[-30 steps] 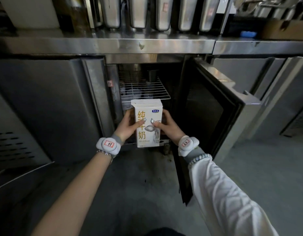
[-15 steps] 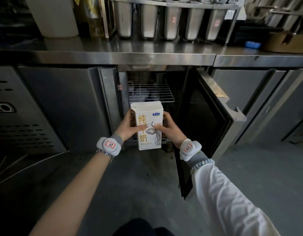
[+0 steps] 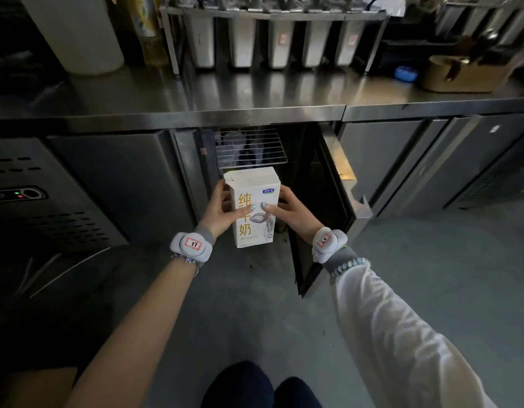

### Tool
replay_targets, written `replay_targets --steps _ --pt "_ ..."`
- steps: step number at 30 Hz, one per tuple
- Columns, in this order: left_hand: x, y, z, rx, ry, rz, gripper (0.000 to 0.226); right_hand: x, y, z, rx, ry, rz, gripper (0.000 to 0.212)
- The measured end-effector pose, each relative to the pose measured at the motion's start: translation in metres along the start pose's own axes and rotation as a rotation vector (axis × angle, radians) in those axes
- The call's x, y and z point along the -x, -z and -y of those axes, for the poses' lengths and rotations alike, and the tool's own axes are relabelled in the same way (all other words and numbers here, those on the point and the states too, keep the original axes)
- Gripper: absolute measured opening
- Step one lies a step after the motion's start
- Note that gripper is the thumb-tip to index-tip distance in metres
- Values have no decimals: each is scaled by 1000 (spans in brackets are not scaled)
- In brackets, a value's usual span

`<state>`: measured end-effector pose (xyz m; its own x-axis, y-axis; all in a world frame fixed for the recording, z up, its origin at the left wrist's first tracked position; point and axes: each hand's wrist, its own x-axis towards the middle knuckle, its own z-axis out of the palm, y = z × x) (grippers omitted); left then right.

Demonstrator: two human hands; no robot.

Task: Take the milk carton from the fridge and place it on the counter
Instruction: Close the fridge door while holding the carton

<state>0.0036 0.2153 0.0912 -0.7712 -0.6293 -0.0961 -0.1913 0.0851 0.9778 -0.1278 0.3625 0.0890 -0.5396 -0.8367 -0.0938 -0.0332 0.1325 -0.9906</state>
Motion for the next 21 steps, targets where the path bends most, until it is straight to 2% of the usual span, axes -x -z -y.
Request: replay_targets --steps 4,7,11,13,16,18,21 --pt "32 0 -42 45 47 17 84 33 13 40 0 -123 -35 75" --pt "55 1 -82 65 72 19 80 56 23 70 -4 -194 -54 80" --pt "67 1 -108 64 56 32 71 73 35 86 -29 -198 -145 69" --pt "73 4 -123 84 62 24 73 82 47 94 -21 -195 -307 56" --pt "78 10 -135 90 50 32 74 90 66 94 120 -198 -537 44" --pt "78 13 -137 85 42 35 76 94 76 87 238 -246 -600 46" --pt "78 17 -135 81 37 28 78 96 88 71 324 -348 -577 56"
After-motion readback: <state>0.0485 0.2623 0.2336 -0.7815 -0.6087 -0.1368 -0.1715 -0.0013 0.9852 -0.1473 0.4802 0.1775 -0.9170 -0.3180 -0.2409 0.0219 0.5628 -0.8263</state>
